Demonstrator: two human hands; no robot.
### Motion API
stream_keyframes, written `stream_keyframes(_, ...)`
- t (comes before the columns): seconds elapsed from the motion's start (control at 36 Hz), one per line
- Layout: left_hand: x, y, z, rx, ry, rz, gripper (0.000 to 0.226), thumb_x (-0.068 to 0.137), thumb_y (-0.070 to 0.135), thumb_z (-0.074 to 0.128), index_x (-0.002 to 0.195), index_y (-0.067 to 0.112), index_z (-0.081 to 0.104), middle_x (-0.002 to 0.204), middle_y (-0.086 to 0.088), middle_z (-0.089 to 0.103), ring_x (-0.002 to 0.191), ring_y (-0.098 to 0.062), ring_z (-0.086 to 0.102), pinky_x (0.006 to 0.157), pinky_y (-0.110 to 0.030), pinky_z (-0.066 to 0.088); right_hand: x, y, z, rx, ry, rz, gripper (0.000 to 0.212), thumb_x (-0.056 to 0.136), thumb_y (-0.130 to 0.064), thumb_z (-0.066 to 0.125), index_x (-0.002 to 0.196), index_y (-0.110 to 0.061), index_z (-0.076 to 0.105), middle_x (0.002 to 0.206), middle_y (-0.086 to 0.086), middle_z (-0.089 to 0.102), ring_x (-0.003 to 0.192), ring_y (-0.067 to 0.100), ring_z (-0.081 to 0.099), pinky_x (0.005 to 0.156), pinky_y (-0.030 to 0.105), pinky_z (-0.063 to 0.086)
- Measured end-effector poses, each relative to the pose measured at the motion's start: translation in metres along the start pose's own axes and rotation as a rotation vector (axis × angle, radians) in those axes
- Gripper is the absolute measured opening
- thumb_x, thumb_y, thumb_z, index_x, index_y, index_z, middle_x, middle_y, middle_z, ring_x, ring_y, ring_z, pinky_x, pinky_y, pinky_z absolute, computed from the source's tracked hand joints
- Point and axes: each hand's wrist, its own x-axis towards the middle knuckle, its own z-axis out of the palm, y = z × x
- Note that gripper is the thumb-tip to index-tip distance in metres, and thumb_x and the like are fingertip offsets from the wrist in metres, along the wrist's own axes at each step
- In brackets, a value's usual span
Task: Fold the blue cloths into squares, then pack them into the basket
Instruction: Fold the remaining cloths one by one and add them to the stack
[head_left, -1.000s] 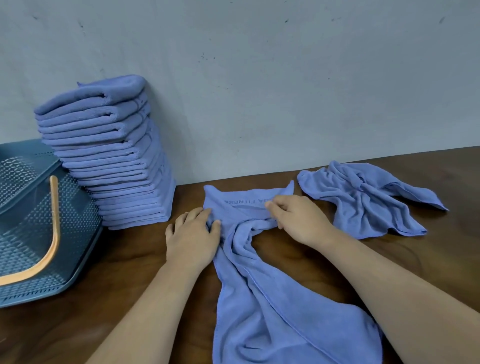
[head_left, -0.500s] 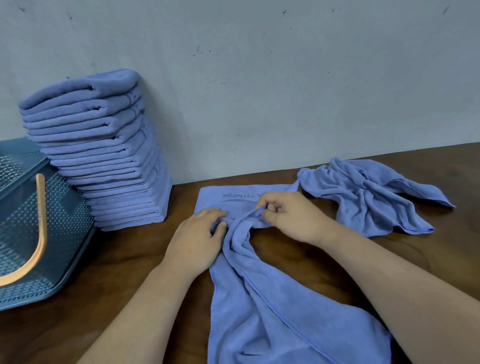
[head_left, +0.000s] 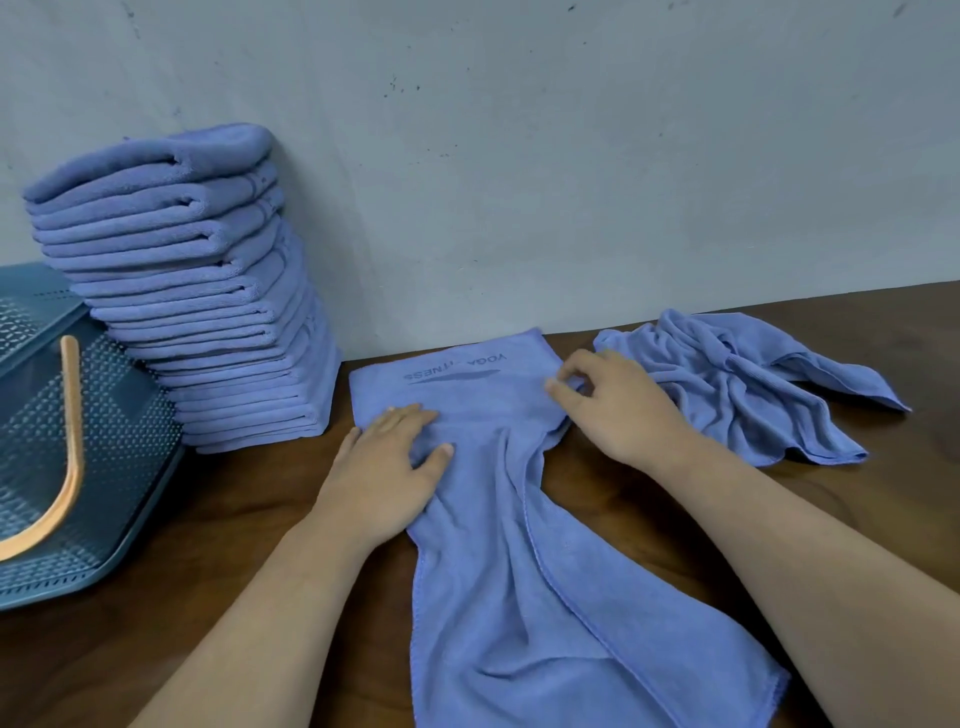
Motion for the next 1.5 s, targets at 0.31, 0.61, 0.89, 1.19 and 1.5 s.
stream_keyframes(0.31,0.0,-0.006,-0.006,0.142,0.115,-0.113,0.062,0.102,0.073,0.033,0.156,0.044,0.04,0.166,0.018,0.035,0.156,-0.013,0.025,0.127,-0.053,0.016,0.0,0.021,-0.002,0.208,-0.093,0.03,0.042,0.095,-0.005,0.059,0.128,-0.031,0.068,0.123,-0.006,0.069,0.106,0.015,0.065,0.083,0.015,0.049)
stream_keyframes(0.61,-0.015,-0.004,-0.003,-0.007,0.369,-0.106,0.027,0.107,0.05,0.045,0.115,0.032,0.062,0.111,0.012,0.06,0.111,-0.018,0.055,0.092,-0.043,0.046,-0.035,0.005,0.0,0.179,0.089,0.015,0.006,0.102,-0.033,0.062,0.098,-0.036,0.066,0.082,-0.013,0.064,0.075,0.003,0.061,0.07,0.031,0.05)
stream_keyframes(0.89,-0.111,0.03,-0.002,-0.072,0.376,0.028,0.012,0.101,0.049,0.054,0.102,0.041,0.061,0.099,0.021,0.054,0.091,-0.007,0.049,0.082,-0.037,0.048,-0.137,-0.041,-0.026,0.239,-0.198,-0.006,0.032,0.085,-0.072,0.07,0.111,-0.054,0.064,0.086,-0.011,0.064,0.077,0.004,0.061,0.075,0.032,0.05)
stream_keyframes(1.19,-0.181,0.045,-0.002,0.052,-0.093,0.038,0.111,0.067,0.108,0.019,0.161,0.048,0.02,0.159,0.039,0.007,0.151,0.015,0.004,0.126,-0.026,0.0,-0.156,-0.03,-0.032,0.448,-0.052,0.089,0.023,0.094,-0.016,0.078,0.08,-0.034,0.079,0.088,-0.016,0.072,0.085,0.004,0.07,0.082,0.03,0.055)
stream_keyframes(1.5,-0.198,0.015,-0.02,-0.103,0.088,0.096,0.065,0.089,0.088,0.045,0.145,0.055,0.04,0.148,0.045,0.033,0.145,0.01,0.032,0.121,-0.026,0.031,-0.192,-0.009,-0.072,0.65,0.105,0.346,0.009,0.099,-0.022,0.072,0.097,-0.03,0.076,0.101,-0.014,0.076,0.094,0.005,0.072,0.087,0.034,0.06)
